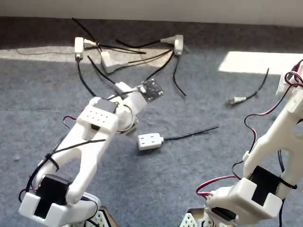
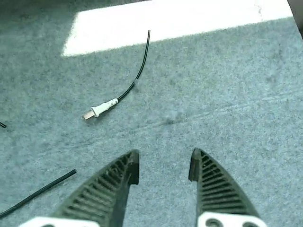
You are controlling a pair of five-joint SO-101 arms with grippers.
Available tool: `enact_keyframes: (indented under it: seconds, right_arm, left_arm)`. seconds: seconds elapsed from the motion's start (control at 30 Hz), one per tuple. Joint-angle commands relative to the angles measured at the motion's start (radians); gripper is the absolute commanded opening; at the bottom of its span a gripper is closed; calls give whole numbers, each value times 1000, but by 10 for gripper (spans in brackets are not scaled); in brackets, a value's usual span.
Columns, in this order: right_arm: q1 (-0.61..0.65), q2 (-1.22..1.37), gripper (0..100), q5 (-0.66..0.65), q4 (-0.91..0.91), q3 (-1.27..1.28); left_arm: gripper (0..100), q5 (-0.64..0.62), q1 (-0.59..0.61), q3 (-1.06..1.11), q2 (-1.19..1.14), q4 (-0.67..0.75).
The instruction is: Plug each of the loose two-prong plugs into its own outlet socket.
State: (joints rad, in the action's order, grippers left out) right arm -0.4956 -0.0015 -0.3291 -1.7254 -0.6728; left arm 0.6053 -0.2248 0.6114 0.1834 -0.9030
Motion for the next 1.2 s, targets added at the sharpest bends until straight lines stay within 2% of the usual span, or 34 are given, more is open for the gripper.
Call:
enact_keyframes:
  seconds: [0.0,0.17,0.3,0.47,0.67,0.93,1.03,1.17]
  right_arm:
    - [30,2,181,-3,-35,1]
    - [90,197,181,86,-12,-7]
    - [139,404,181,117,58,-42]
    - [145,611,181,305,65,-262]
    - [179,796,181,589,58,-581]
    - [246,1006,181,865,59,-696]
    - [243,1059,181,934,65,-697]
    - [225,1121,165,954,93,-690]
  left_arm:
    - [223,14,122,-186,41,-74]
    - [222,11,280,-415,41,-293]
    - [221,8,387,-464,41,-445]
    - [221,-196,479,-456,31,-577]
    - [221,-331,499,-269,31,-582]
    - [221,-330,513,-84,31,-422]
    - [222,-330,515,-71,31,-410]
    - [223,-328,515,-76,31,-414]
